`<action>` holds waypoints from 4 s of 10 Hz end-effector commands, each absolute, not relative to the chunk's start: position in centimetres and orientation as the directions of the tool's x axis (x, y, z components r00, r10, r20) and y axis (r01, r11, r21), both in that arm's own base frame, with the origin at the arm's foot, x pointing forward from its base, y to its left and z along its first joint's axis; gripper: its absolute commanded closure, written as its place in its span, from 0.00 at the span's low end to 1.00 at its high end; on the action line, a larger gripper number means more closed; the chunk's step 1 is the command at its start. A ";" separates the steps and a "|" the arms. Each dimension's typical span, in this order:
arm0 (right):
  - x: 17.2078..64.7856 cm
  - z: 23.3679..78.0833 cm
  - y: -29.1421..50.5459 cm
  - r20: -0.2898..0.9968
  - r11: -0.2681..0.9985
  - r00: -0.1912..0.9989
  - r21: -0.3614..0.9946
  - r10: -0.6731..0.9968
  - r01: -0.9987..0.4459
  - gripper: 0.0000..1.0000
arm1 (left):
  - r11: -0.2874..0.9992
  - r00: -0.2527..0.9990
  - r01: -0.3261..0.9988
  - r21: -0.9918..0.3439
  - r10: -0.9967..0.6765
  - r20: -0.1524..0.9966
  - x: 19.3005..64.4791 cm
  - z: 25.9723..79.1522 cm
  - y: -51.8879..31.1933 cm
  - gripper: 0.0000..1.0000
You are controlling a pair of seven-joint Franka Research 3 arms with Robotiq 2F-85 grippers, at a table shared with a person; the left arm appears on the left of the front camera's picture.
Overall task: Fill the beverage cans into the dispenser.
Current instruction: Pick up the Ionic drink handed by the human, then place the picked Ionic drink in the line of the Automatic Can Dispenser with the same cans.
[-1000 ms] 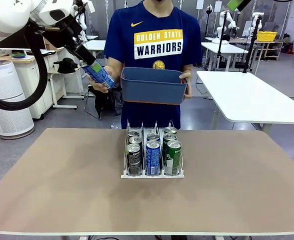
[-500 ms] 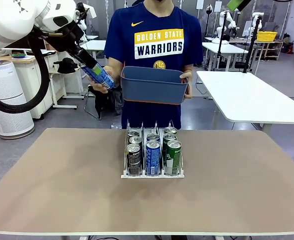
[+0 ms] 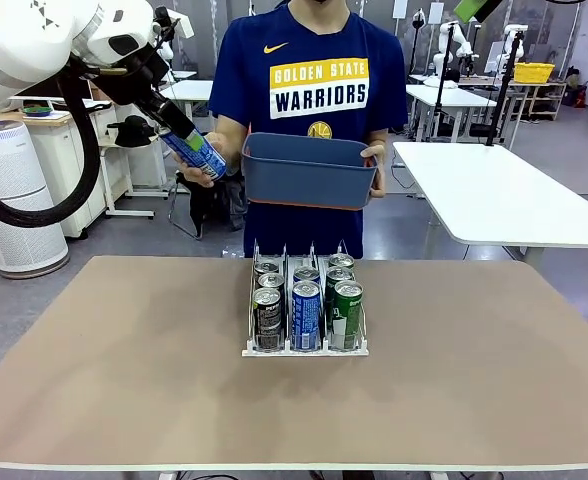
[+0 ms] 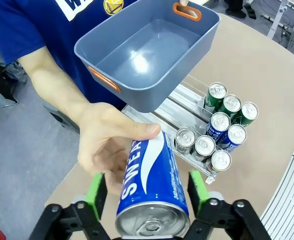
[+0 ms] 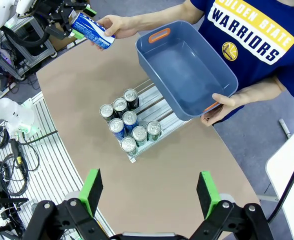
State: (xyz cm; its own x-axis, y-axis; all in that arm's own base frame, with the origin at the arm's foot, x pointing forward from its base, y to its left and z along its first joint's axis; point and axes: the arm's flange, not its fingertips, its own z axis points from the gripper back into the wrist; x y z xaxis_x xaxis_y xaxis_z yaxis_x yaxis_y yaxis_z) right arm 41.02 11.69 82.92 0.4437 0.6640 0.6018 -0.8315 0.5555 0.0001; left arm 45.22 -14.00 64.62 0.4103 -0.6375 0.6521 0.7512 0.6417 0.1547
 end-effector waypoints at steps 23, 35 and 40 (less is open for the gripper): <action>40.7 82.8 11.6 0.601 0.555 0.445 0.002 0.664 -0.832 0.00 | 0.640 0.427 0.752 0.155 -0.653 0.625 44.9 64.7 -13.7 1.00; 40.7 82.8 11.6 0.601 0.555 0.445 0.002 0.664 -0.832 0.00 | 0.640 0.427 0.752 0.155 -0.653 0.625 44.9 64.7 -13.7 1.00; 40.7 82.8 11.6 0.601 0.555 0.445 0.002 0.664 -0.832 0.00 | 0.640 0.427 0.752 0.155 -0.653 0.625 44.9 64.7 -13.7 1.00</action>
State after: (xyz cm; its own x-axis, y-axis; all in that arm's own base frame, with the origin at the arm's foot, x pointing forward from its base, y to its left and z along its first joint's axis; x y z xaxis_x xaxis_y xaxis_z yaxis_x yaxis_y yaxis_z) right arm 41.02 11.69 82.92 0.4437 0.6640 0.6018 -0.8315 0.5555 0.0001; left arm 44.97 -13.98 64.45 0.4441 -0.6486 0.6182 0.7437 0.6516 0.1493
